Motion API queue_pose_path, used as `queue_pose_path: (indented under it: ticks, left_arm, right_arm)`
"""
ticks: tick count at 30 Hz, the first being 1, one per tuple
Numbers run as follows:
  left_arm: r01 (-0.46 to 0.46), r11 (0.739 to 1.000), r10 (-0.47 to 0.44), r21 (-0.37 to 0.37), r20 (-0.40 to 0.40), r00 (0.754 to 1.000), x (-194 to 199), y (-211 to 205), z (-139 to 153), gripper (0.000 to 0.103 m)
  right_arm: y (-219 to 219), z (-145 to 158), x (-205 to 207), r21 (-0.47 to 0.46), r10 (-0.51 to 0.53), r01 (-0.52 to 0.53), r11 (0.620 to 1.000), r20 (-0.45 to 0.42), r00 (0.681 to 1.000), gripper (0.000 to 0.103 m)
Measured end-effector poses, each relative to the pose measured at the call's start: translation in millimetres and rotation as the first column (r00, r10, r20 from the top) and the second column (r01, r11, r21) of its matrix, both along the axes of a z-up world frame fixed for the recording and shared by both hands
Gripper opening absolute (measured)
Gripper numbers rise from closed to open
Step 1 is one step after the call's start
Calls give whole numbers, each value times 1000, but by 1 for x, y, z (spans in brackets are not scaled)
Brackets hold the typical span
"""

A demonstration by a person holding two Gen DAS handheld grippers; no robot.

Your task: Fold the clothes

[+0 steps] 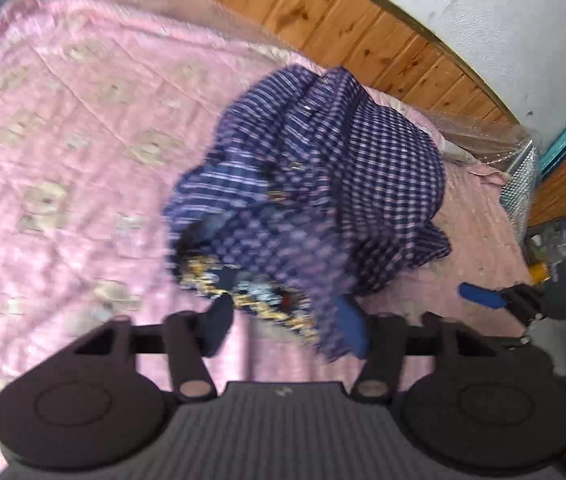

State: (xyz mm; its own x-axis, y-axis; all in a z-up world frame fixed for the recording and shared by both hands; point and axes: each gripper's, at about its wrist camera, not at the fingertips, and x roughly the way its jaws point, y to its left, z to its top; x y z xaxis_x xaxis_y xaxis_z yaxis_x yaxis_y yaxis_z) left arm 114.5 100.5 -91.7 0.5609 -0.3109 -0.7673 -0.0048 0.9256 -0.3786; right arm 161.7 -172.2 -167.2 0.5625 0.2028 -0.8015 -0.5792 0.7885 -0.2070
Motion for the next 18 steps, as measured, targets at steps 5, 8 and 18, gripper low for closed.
queue_pose_path:
  ticks: [5, 8, 18]
  left_arm:
    - [42, 968, -60, 247, 66, 996, 21, 21, -7, 79]
    - [119, 947, -137, 299, 42, 990, 61, 13, -28, 79]
    - [30, 998, -35, 49, 107, 994, 84, 39, -23, 4]
  right_arm:
    - [-6, -10, 4, 233, -69, 102, 967, -147, 987, 76]
    - [-18, -25, 30, 373, -179, 269, 888, -259, 949, 77]
    - [-15, -44, 88, 592, -187, 402, 699, -391, 901, 1]
